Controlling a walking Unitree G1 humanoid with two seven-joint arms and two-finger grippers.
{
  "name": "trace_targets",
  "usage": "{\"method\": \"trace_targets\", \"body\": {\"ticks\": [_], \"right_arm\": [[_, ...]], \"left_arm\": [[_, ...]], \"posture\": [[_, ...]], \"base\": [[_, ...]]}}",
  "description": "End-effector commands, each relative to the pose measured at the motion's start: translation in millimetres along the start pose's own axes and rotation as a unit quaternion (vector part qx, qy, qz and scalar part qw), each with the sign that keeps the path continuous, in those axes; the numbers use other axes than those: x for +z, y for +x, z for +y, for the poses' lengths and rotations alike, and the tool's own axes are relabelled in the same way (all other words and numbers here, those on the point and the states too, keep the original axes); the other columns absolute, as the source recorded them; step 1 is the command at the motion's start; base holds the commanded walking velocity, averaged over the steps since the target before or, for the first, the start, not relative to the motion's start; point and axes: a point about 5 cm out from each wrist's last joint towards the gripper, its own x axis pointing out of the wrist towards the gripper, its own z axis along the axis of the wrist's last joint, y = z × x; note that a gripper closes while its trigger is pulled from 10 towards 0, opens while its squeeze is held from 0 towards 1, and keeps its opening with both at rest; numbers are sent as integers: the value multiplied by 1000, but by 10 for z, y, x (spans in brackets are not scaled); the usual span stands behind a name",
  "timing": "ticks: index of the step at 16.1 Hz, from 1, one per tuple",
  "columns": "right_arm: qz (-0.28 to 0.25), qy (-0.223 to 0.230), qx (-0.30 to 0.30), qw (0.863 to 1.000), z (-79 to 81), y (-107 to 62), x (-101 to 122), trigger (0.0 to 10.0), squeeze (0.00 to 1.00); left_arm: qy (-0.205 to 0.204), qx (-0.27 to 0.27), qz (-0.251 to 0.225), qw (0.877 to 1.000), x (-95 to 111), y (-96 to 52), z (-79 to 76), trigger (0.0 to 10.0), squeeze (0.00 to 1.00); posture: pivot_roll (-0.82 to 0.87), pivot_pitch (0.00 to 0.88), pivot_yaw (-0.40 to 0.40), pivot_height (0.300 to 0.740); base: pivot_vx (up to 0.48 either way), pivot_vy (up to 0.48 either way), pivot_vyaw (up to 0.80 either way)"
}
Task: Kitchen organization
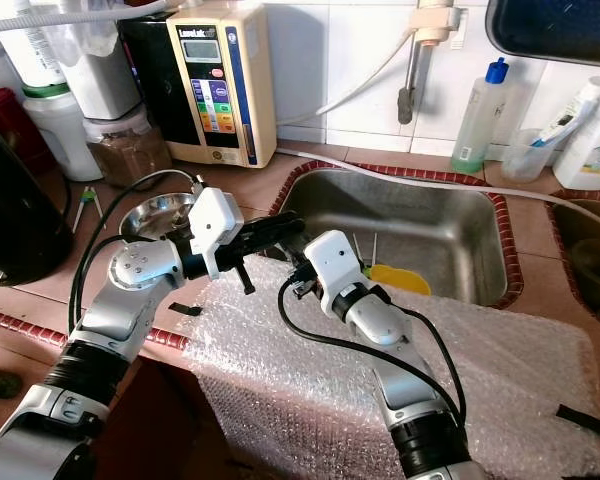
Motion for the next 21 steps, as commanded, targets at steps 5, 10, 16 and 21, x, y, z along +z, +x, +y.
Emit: {"method": "trace_targets", "body": {"ticks": [5,10,16,21], "right_arm": [[-18,-5,16,1000,162,2,23,0,0],[-12,-8,-43,999,59,-135,-69,0,0],[-10,-29,-87,996,-34,-151,-88,0,0],[-3,-68,-135,989,-281,-195,-56,0,0]], "left_arm": [[11,-47,-32,998,140,174,-146,0,0],[9,-47,-31,998,131,180,-156,0,0],[-7,-21,-27,999,89,160,-109,10000,639],[-42,29,-50,997,91,105,43,10000,1000]], "posture": [[28,0,89,740],[23,0,96,740],[23,0,96,740],[21,0,90,740]], "base": [[0,0,0],[0,0,0],[0,0,0],[0,0,0]]}}
